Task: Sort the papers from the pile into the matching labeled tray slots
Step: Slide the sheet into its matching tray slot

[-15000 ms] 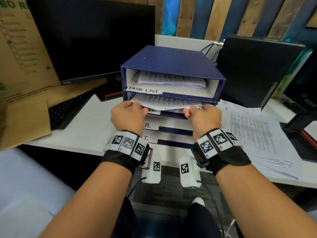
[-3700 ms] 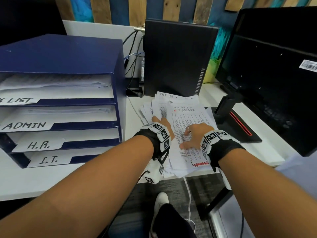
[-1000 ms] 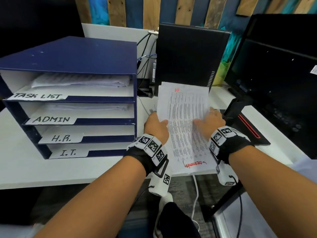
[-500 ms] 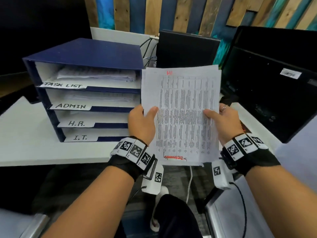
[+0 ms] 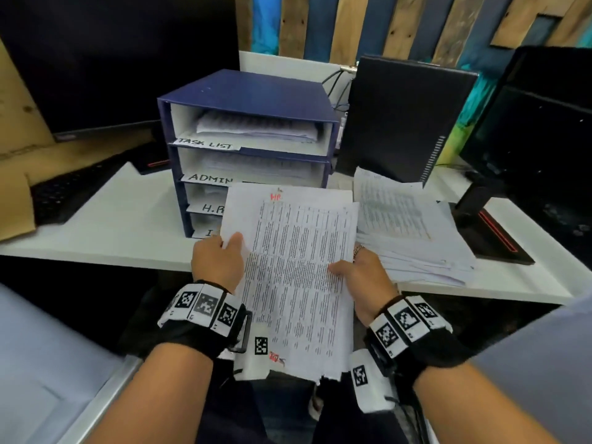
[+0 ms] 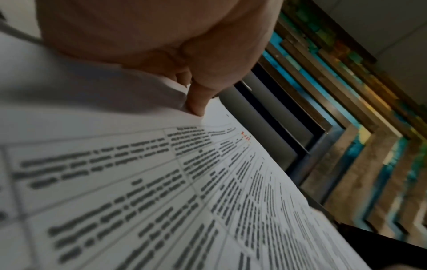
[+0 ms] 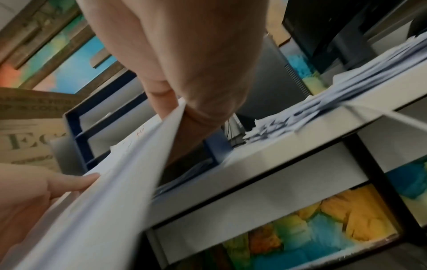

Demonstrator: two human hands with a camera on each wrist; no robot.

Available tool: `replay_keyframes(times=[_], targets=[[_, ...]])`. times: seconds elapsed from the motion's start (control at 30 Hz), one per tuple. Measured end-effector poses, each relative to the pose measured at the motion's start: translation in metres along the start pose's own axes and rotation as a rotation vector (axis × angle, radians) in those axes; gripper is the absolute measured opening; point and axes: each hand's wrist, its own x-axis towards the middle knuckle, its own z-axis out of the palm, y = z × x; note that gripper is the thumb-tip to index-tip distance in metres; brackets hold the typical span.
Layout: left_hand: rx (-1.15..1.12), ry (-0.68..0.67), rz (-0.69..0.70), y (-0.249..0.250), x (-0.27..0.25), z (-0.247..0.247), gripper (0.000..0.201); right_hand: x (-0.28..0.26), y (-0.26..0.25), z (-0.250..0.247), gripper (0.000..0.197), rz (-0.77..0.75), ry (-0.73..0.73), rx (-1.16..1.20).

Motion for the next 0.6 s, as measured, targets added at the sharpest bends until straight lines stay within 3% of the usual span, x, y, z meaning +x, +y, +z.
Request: replay_keyframes(times=[0.17,0.33,0.43,0.5,0.6], targets=[[0.159,0.047,-0.097,-0.022,0.015,-0.040,0.053,-0.004,0.023,0.033,0.020,0.165,-0.170,-0.050],[0.274,0.030,-0.110,-0.003,0.057,-0.056,0.054,-0.006,0.024,0.048,0.022,0.205,-0.265,-0.051],[0.312,-0.046,-0.061,0.017,0.077,-0.054,0.050,0.003,0.018,0.054,0.025,0.141,-0.185,0.053],[0.204,-0.057,-0.036,0.025,0.083,-0.055,0.040,0.014,0.006,0.057,0.024,0.086,-0.071,0.069],[0.093,-0.094,-0.098,0.024,0.081,-0.069,0.043,0.033,-0.017,0.066,0.024,0.032,0.073,0.001]])
